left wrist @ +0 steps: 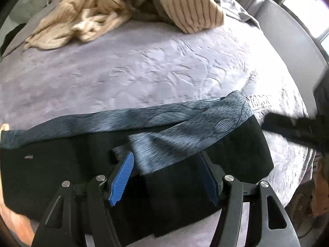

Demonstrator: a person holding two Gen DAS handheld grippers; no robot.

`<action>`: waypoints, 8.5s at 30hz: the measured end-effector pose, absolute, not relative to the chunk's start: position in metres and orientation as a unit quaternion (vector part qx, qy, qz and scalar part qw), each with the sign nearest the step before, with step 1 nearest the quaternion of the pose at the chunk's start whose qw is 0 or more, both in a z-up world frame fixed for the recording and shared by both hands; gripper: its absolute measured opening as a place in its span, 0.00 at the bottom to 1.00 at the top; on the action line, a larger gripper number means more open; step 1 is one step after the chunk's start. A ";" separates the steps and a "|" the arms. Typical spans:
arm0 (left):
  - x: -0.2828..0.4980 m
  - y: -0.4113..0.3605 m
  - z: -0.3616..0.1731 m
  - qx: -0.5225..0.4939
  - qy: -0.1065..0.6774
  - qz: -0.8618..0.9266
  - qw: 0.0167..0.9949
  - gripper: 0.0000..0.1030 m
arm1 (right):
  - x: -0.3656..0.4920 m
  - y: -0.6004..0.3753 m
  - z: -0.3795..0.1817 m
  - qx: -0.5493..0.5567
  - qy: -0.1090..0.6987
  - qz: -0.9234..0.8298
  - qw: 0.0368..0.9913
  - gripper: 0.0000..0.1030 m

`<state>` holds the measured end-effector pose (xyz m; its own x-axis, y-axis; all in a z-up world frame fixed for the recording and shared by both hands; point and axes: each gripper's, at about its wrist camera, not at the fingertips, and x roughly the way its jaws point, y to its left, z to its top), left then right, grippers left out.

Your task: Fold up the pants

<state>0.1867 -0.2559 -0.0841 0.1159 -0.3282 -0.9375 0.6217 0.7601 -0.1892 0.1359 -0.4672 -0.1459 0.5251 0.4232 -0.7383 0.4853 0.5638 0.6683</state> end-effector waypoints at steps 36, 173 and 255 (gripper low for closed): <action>0.199 -0.262 -0.143 0.197 0.601 -0.263 0.729 0.69 | 0.152 -0.538 -0.240 0.512 0.518 0.027 0.685 0.36; 0.255 0.032 -0.133 0.029 0.560 -0.150 0.814 0.42 | 0.297 -0.172 -0.129 0.165 0.672 0.057 0.720 0.77; 0.051 -0.304 -0.059 0.315 0.439 -0.445 0.714 0.55 | 0.086 -0.478 -0.170 0.499 0.516 0.011 0.696 0.42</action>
